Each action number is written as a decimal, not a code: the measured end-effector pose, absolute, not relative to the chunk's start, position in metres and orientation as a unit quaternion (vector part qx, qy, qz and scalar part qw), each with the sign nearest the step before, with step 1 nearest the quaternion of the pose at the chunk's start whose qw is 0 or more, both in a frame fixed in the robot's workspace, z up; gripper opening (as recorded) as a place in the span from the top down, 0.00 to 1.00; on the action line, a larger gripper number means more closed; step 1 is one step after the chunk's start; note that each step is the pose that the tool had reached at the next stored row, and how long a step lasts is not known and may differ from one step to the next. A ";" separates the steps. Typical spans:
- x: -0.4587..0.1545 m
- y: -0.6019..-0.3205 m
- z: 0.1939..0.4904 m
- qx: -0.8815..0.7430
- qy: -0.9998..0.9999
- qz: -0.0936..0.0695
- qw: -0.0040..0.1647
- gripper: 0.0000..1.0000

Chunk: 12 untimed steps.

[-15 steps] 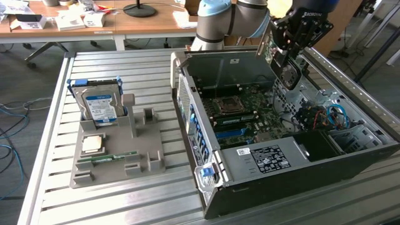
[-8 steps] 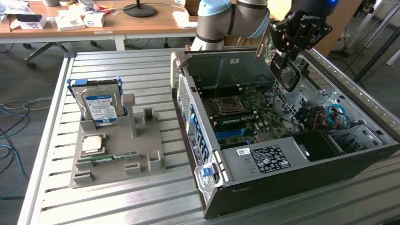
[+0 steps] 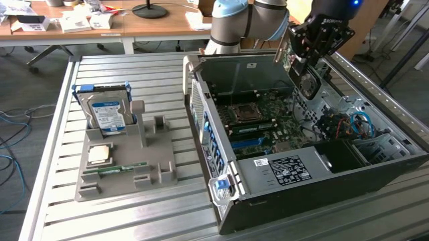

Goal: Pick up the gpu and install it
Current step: 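Pick up the gpu and move the gpu toward the slot, then insert the gpu into the slot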

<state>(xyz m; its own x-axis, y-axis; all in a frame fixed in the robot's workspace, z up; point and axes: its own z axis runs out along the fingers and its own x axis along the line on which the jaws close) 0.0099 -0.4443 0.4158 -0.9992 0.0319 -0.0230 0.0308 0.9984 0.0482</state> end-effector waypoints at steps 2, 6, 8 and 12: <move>0.011 -0.444 0.416 0.016 1.000 0.024 0.012 0.73; 0.013 -0.444 0.415 0.016 1.000 0.024 0.012 0.73; 0.013 -0.444 0.415 0.016 1.000 0.024 0.012 0.73; 0.013 -0.444 0.415 0.016 1.000 0.024 0.012 0.73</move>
